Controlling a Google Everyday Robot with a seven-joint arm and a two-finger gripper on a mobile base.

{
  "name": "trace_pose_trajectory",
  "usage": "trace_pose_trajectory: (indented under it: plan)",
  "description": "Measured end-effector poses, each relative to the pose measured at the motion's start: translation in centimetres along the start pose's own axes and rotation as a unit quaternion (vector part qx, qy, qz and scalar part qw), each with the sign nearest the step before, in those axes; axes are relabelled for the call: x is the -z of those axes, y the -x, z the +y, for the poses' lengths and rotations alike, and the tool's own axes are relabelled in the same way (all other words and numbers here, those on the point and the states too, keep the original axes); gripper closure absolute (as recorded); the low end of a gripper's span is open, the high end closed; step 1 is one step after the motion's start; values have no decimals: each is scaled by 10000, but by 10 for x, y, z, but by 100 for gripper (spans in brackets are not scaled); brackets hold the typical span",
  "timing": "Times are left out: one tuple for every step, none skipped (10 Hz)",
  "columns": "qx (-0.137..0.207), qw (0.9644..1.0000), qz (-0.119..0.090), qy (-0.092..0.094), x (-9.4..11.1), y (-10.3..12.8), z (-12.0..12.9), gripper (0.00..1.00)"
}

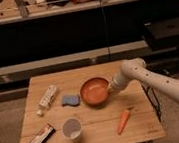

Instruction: Drag the ceramic bowl in a circle

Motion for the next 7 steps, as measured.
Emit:
trace_pose_trajectory:
  plan:
    - [24, 10000, -21, 33, -1, 8, -3, 100]
    - [30, 10000, -32, 66, 0, 15, -1, 100]
    - [23, 9999, -37, 91, 3, 19, 4, 100]
    - [-8, 9999, -40, 124, 8, 23, 15, 100]
    - [-12, 9999, -43, 153, 16, 25, 30, 100]
    - [-31, 9998, -41, 183, 25, 26, 48, 100]
    - [-75, 9997, -28, 214, 36, 25, 71, 100]
